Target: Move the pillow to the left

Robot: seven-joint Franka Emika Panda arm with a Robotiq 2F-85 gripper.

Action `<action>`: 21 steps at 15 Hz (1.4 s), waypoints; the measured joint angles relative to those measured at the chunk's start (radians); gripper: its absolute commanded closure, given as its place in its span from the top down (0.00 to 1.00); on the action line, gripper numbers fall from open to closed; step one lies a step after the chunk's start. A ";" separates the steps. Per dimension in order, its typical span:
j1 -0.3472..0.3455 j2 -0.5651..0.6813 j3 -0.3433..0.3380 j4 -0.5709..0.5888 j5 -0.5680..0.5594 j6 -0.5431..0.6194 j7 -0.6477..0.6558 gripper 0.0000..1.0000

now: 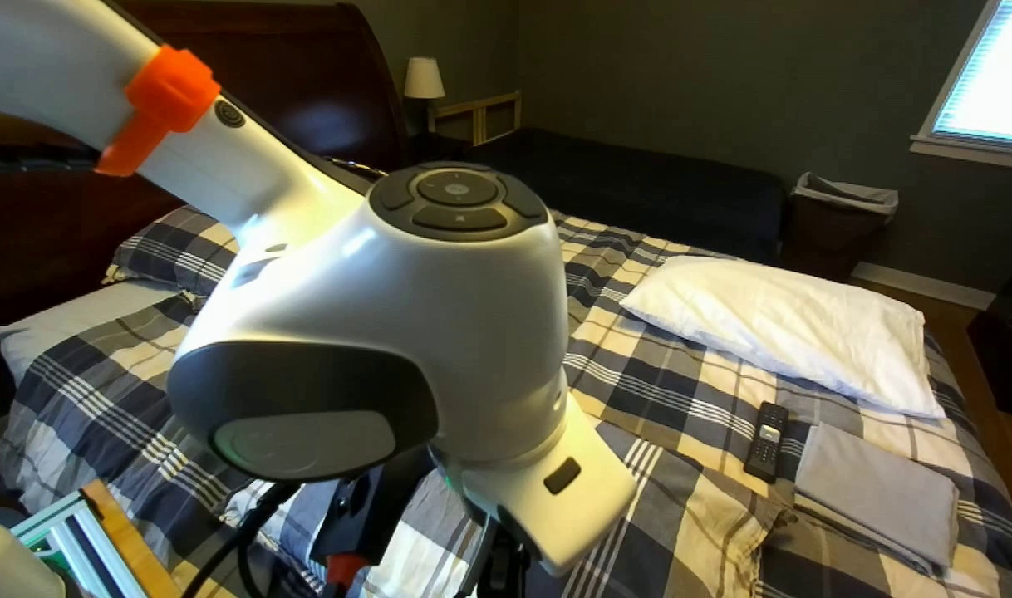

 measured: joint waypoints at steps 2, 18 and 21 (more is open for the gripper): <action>0.000 0.000 0.000 0.000 0.000 0.000 0.000 1.00; 0.000 0.000 -0.004 0.000 0.004 0.000 -0.003 1.00; -0.004 0.014 -0.079 -0.001 0.078 0.000 -0.051 1.00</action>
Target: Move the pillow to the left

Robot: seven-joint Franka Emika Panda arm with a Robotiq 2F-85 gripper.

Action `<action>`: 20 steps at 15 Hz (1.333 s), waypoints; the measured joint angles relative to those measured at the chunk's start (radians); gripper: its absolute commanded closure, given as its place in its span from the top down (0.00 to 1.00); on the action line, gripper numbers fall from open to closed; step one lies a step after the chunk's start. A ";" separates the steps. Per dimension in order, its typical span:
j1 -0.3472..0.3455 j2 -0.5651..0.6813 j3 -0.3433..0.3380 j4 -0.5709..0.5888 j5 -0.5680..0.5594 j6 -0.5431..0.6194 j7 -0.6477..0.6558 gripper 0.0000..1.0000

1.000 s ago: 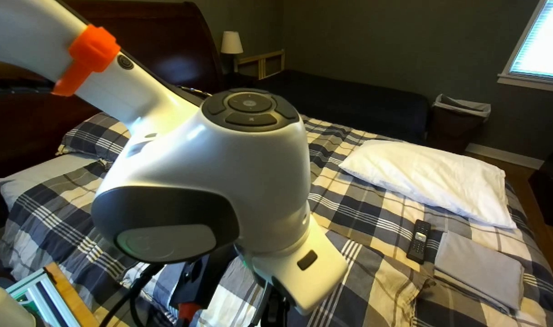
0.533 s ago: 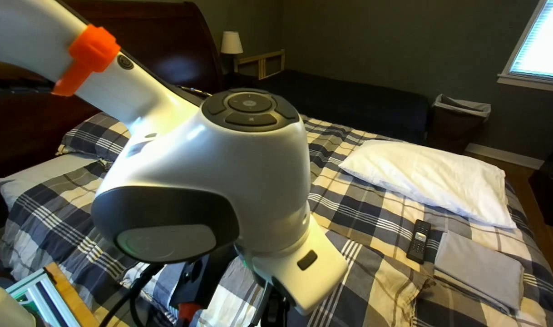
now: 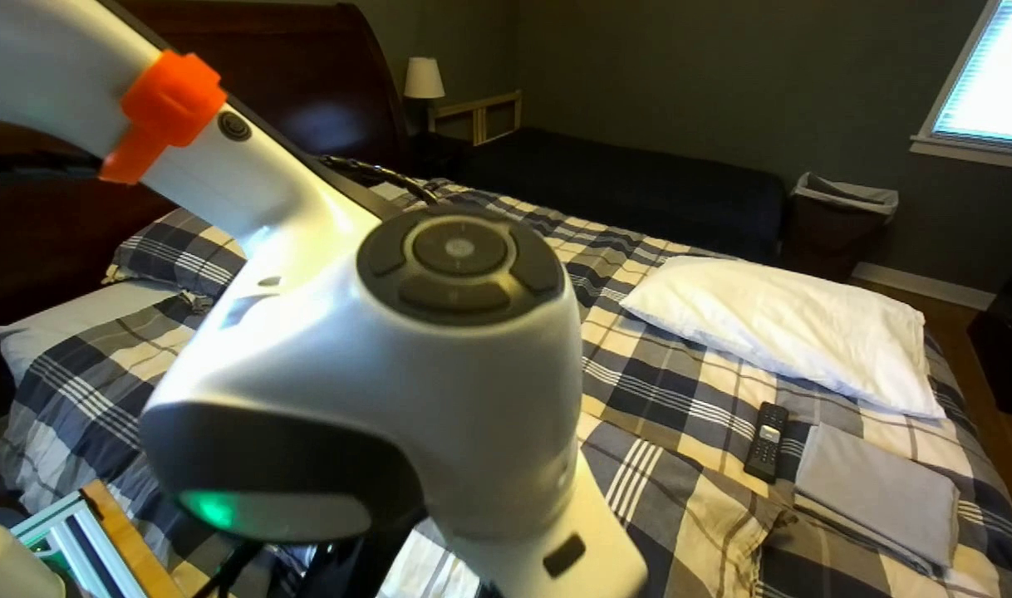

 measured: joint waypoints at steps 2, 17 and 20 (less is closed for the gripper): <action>-0.007 0.022 -0.094 -0.002 0.087 0.000 -0.095 1.00; 0.215 0.410 -0.328 0.091 1.063 0.012 -0.824 1.00; 0.169 0.568 -0.223 0.164 1.138 -0.032 -0.841 1.00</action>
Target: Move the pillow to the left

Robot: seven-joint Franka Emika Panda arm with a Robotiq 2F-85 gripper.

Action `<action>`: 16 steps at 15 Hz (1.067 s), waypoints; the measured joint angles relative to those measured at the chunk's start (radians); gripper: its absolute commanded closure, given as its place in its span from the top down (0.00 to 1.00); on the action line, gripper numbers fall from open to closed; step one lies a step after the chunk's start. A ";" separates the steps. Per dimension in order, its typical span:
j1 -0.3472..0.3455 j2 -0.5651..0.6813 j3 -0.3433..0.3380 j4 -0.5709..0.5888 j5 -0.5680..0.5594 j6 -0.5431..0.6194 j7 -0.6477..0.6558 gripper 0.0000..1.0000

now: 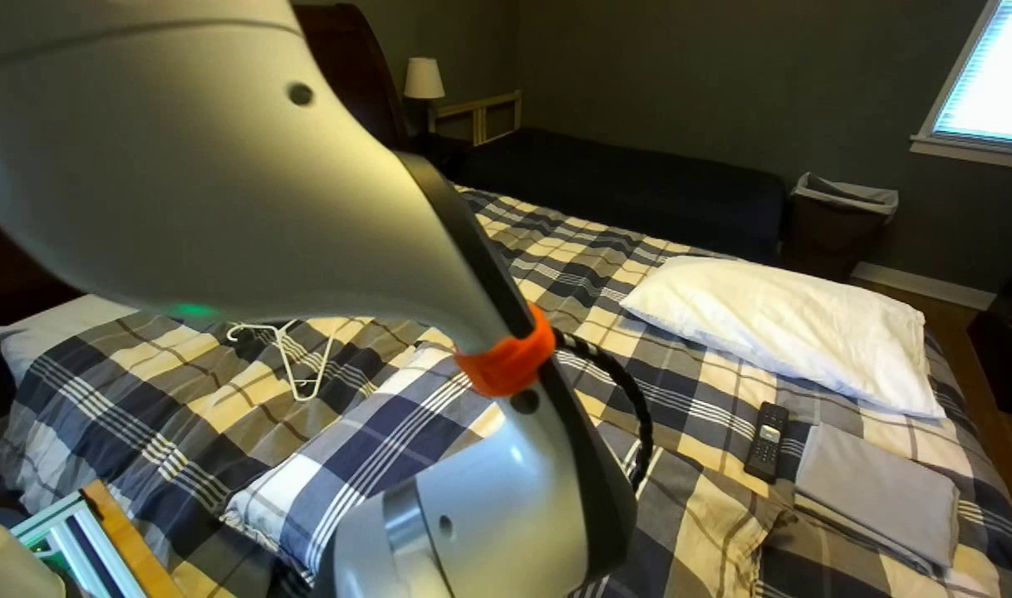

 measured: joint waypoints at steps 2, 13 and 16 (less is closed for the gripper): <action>-0.062 0.106 0.094 0.065 0.038 -0.008 0.000 0.75; -0.226 0.441 0.282 0.359 0.076 -0.008 0.000 0.01; -0.222 0.405 0.283 0.350 0.074 -0.007 -0.029 0.00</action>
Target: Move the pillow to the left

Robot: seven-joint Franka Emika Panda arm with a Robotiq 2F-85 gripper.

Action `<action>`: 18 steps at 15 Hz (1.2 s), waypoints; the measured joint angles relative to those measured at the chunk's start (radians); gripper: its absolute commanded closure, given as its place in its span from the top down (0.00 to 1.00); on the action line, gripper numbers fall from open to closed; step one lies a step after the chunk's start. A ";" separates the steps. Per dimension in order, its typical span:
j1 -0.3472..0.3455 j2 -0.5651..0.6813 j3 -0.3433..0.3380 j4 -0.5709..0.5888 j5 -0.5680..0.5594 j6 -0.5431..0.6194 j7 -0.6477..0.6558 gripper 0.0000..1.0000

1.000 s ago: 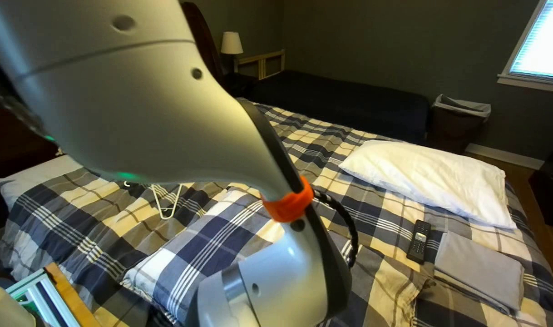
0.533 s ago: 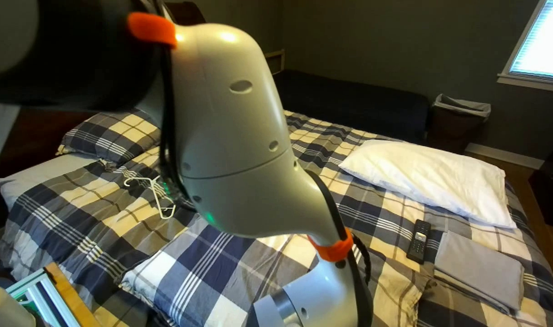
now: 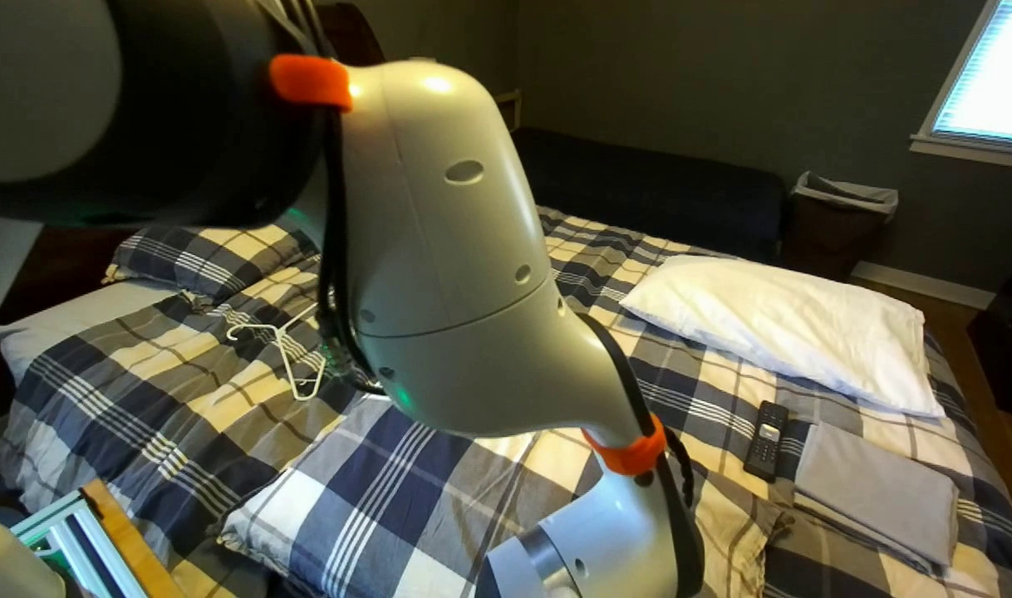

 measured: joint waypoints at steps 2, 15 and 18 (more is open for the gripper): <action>0.012 -0.049 0.001 -0.023 -0.006 0.000 -0.036 0.00; 0.293 -0.612 0.101 -0.263 -0.295 0.216 -0.103 0.00; 0.333 -0.678 0.129 -0.293 -0.317 0.243 -0.092 0.00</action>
